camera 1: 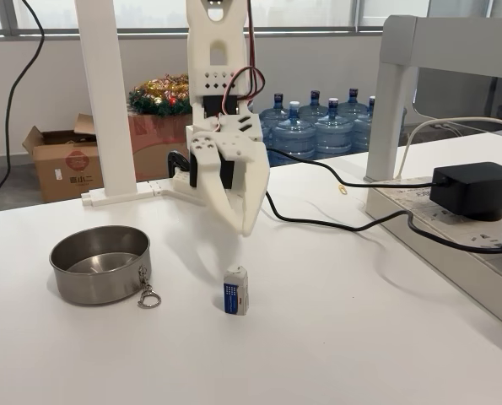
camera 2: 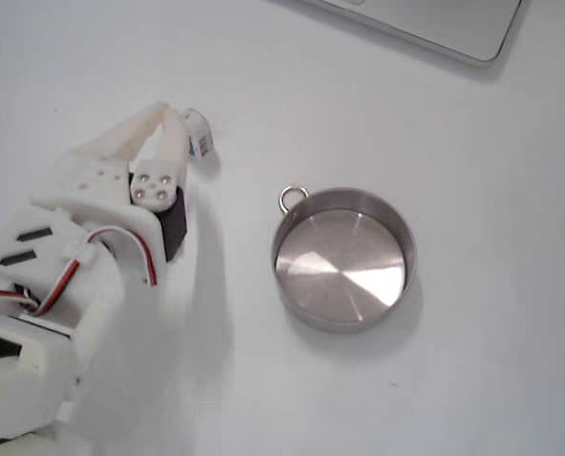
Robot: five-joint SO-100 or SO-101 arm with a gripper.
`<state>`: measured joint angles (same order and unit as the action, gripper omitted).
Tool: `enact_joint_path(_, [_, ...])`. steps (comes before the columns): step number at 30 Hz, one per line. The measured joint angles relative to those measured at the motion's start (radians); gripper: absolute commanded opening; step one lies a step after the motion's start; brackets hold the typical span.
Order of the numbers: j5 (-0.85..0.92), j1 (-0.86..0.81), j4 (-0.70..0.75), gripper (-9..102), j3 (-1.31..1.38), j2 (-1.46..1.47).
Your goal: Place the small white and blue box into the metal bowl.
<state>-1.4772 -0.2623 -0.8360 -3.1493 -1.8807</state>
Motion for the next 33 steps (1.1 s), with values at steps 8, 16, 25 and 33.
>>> enact_joint_path(8, [-0.009, -0.058, -0.011, -3, 0.000, 0.002])
enact_joint_path(16, [-0.041, -0.095, -0.011, 8, 0.000, 0.003])
enact_joint_path(25, [-0.046, -0.095, -0.011, 18, 0.000, 0.003])
enact_joint_path(33, [-0.046, -0.028, -0.011, 22, 0.000, 0.003])
